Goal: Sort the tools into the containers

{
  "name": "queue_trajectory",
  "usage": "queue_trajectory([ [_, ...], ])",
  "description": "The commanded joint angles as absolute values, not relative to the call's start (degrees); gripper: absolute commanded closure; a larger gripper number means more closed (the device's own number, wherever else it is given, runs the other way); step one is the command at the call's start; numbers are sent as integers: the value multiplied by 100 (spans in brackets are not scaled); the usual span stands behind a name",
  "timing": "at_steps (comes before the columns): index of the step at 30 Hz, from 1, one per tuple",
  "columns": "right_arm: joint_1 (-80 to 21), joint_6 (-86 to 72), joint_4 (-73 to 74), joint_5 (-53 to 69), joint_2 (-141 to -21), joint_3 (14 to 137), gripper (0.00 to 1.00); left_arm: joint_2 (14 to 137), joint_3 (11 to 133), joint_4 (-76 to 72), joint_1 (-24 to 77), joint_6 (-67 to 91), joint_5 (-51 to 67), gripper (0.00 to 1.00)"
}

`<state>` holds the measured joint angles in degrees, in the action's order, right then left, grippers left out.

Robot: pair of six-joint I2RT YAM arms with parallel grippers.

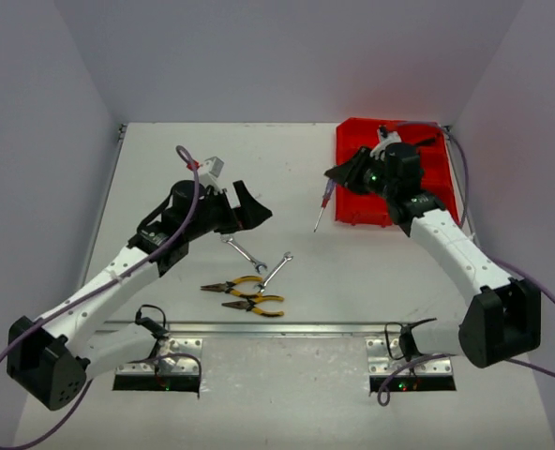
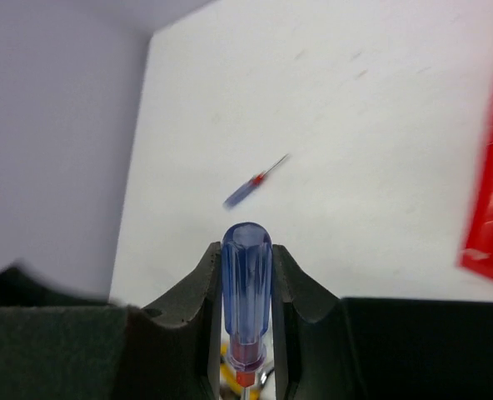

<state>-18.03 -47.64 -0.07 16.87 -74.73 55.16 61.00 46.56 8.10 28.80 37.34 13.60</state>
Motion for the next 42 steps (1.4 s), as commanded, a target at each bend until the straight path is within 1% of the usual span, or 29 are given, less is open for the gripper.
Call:
queue_trajectory([
  [1, -1062, -5285, 176, -441, -7859, 6112, 100, 5089, 5232, 2692, 2874, 3153, -291, 0],
  [3, -941, -5578, 167, -1665, -8254, 6392, 100, 4637, 5385, 3038, 2874, 2826, -356, 0],
  [4, -924, -5632, 187, -2317, -8553, 6730, 100, 4471, 5439, 3181, 2874, 2639, -352, 0],
  [6, -914, -5576, 293, -3190, -9342, 7716, 100, 4226, 5397, 3359, 2874, 2341, -376, 0],
  [7, -914, -5483, 377, -3427, -9638, 8351, 100, 4145, 5331, 3378, 2874, 2264, -397, 0],
  [10, -897, -5189, 840, -4268, -10674, 9757, 100, 3869, 5005, 3357, 2874, 2133, -511, 0],
  [12, -888, -4874, 847, -4716, -11362, 10623, 100, 3820, 4797, 3308, 2874, 2216, -548, 0],
  [13, -887, -4615, 786, -4996, -11868, 11227, 100, 3779, 4772, 3240, 2873, 2231, -388, 0],
  [16, -835, -3974, 197, -5289, -12554, 11890, 100, 3723, 4684, 3155, 2874, 2242, -458, 0],
  [18, -826, -3186, -1051, -5406, -12776, 11707, 100, 3731, 4672, 3151, 2874, 2246, -446, 0],
  [20, -819, -2817, -1705, -5321, -12861, 11495, 100, 3733, 4639, 3124, 2874, 2240, -414, 0],
  [24, -765, -2792, -1957, -4930, -13087, 11393, 100, 3780, 4632, 3102, 2874, 2224, -359, 0],
  [28, -782, -2552, -2633, -4377, -13065, 10704, 100, 3771, 4623, 3093, 2874, 2215, -326, 0],
  [35, -765, -2608, -2950, -4058, -13035, 10037, 100, 3717, 4606, 3076, 2874, 2224, -326, 0],
  [39, -782, -2882, -2822, -3885, -12894, 9835, 66, 3788, 4623, 3085, 2874, 2215, -316, 0],
  [40, -782, -2922, -2826, -3811, -12825, 9735, 59, 3783, 4623, 3085, 2874, 2215, -312, 0],
  [42, -778, -2993, -2803, -3669, -12647, 9624, 50, 3766, 4636, 3085, 2874, 2215, -334, 0],
])
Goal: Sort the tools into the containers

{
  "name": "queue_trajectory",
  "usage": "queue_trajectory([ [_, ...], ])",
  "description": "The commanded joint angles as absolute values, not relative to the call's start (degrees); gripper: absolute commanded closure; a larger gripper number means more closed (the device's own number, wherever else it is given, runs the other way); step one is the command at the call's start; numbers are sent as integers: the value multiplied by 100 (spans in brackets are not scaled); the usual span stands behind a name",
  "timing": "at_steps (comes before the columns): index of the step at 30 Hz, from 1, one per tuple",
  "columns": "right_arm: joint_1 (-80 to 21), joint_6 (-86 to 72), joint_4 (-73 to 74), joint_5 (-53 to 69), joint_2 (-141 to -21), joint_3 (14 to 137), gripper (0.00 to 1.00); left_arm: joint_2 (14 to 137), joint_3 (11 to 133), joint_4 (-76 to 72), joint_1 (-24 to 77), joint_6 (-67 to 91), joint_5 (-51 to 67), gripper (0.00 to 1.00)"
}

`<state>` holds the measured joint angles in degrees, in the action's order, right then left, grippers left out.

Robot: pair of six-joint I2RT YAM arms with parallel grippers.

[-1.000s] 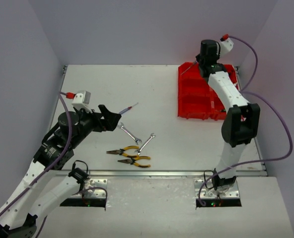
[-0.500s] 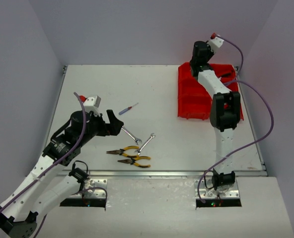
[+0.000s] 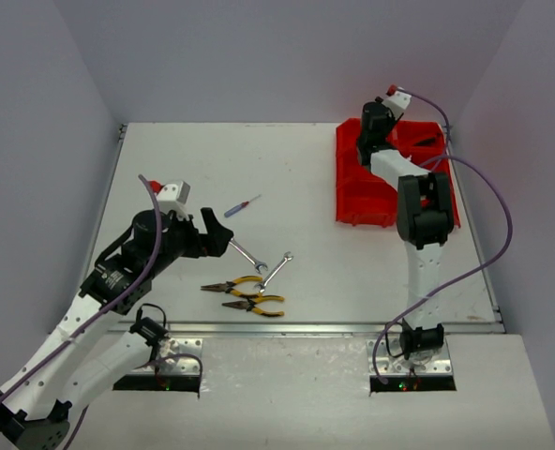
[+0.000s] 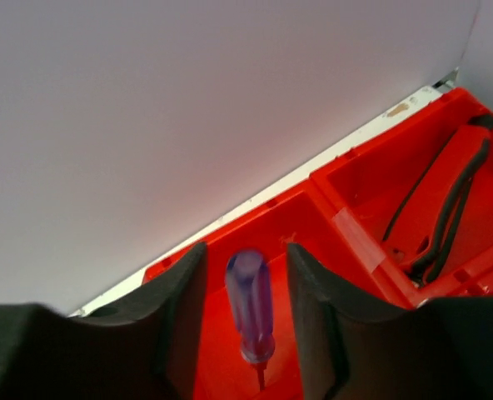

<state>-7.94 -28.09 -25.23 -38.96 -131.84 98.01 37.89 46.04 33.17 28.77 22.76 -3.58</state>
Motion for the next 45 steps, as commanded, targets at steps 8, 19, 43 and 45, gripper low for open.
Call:
queue_trajectory([
  [8, -773, -2687, -2296, -3740, -11827, 9587, 1, 4461, 4797, 3143, 2874, 2324, -688, 0],
  [19, -785, -2901, 903, 896, -9167, 8859, 1, 7876, 6890, 3361, 2785, 1633, -542, 0],
  [43, -1380, -2778, 570, 3553, -4919, 4174, 1, 12773, 9833, 4384, 1967, 387, -460, 48],
  [45, -1380, -2813, 539, 3577, -4848, 4145, 1, 12836, 9760, 4378, 1939, 417, -489, 58],
])
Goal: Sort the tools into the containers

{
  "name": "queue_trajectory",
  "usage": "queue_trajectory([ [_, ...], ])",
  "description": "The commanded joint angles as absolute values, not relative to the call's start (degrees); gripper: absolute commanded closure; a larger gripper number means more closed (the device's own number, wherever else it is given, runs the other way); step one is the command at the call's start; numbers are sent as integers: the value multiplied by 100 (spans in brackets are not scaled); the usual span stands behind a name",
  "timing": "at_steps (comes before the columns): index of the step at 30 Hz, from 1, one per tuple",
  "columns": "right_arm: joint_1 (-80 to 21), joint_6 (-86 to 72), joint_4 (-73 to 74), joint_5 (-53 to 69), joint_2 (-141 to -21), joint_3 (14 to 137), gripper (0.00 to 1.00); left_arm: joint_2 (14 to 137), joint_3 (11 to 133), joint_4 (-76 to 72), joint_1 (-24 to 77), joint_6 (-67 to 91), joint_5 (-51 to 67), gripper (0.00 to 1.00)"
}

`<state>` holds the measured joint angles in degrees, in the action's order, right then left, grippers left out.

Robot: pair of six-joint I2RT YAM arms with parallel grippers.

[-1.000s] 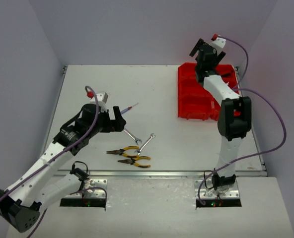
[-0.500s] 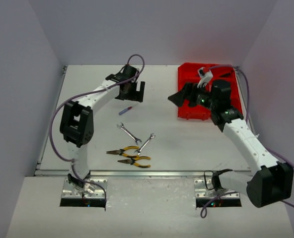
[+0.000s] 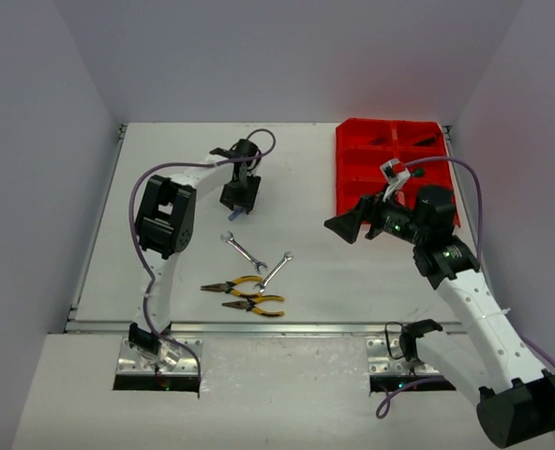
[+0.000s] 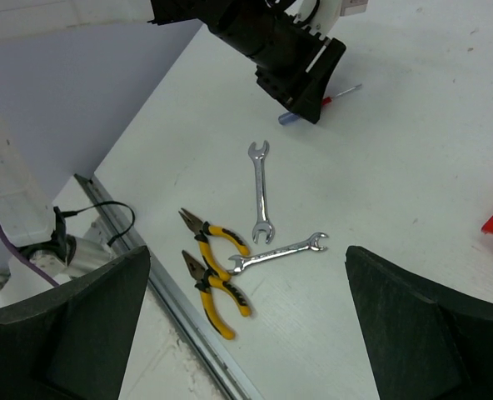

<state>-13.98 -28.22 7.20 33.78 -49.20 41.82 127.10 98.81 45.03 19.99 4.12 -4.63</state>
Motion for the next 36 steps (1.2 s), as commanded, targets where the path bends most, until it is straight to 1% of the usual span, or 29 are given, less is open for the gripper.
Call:
queue_trajectory([
  [1, -1380, -2830, 536, 3577, -4834, 4135, 1, 12854, 9739, 4386, 1934, 430, -483, 64],
  [4, -1380, -2953, 513, 3488, -4801, 4111, 1, 12785, 9516, 4212, 1934, 533, -432, 82],
  [5, -1380, -3099, 491, 3345, -4815, 4106, 1, 12765, 9439, 4179, 1934, 564, -402, 95],
  [6, -1380, -3181, 483, 3149, -4854, 4113, 1, 12729, 9430, 4156, 1934, 618, -387, 100],
  [9, -1371, -3557, 483, 2788, -5008, 4148, 1, 12396, 9378, 4105, 1960, 721, -387, 100],
  [11, -1371, -3830, 476, 2694, -5218, 4210, 1, 11945, 9285, 4004, 2130, 914, -464, 100],
  [14, -1371, -4309, 277, 2783, -5602, 4273, 1, 10952, 8701, 3461, 2727, 1280, -461, 100],
  [16, -1371, -4446, 77, 2911, -5742, 4284, 1, 10087, 7912, 2601, 2903, 1545, 187, 100],
  [18, -1366, -4603, -272, 3318, -5943, 4319, 1, 9201, 6840, 1286, 2983, 1946, 1403, 100],
  [21, -1371, -4974, -1019, 3788, -6176, 4271, 2, 8417, 5986, 181, 3011, 2279, 2458, 100],
  [24, -1432, -5136, -1379, 4174, -6511, 4298, 10, 8175, 5546, -874, 3015, 2511, 3690, 100],
  [27, -1771, -5108, -1474, 4121, -6785, 4416, 27, 8042, 5229, -1462, 3105, 2664, 4263, 100],
  [28, -1839, -5113, -1512, 4120, -6849, 4428, 31, 8013, 5185, -1542, 3125, 2692, 4331, 100],
  [31, -2031, -5124, -1638, 4173, -7032, 4471, 36, 7973, 5093, -1640, 3179, 2707, 4433, 100],
  [33, -2065, -5089, -1661, 4095, -7048, 4474, 37, 7963, 5080, -1643, 3208, 2698, 4447, 100],
  [36, -2076, -5006, -1597, 3962, -7015, 4503, 42, 7934, 5051, -1655, 3208, 2717, 4492, 100],
])
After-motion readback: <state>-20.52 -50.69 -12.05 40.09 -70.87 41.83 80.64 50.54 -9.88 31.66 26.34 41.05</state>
